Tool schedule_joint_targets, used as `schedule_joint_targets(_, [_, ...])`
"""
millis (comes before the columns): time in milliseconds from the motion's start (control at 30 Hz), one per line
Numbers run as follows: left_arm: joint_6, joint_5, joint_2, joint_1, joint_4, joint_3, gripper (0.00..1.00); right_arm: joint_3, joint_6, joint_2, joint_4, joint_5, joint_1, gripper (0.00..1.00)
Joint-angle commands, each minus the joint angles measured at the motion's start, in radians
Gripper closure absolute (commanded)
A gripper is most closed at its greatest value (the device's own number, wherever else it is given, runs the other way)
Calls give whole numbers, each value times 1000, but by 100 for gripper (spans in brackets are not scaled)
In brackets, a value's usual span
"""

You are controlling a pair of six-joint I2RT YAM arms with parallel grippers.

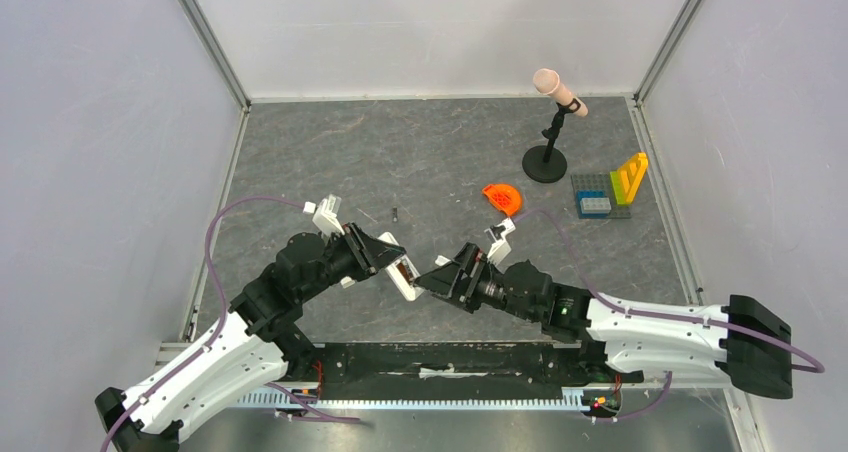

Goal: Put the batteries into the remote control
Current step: Load the battery into the remote control.

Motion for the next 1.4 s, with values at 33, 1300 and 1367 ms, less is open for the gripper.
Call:
schedule_joint_targets(33, [56, 17, 3, 0, 44, 32, 98, 7, 197, 51, 194, -96, -15, 2])
schedule_joint_targets(1300, [262, 286, 119, 0, 88, 69, 98, -118, 450, 276, 634, -297, -136, 18])
schedule_joint_targets(1367, [266, 298, 123, 0, 93, 67, 98, -127, 459, 287, 673, -300, -136, 26])
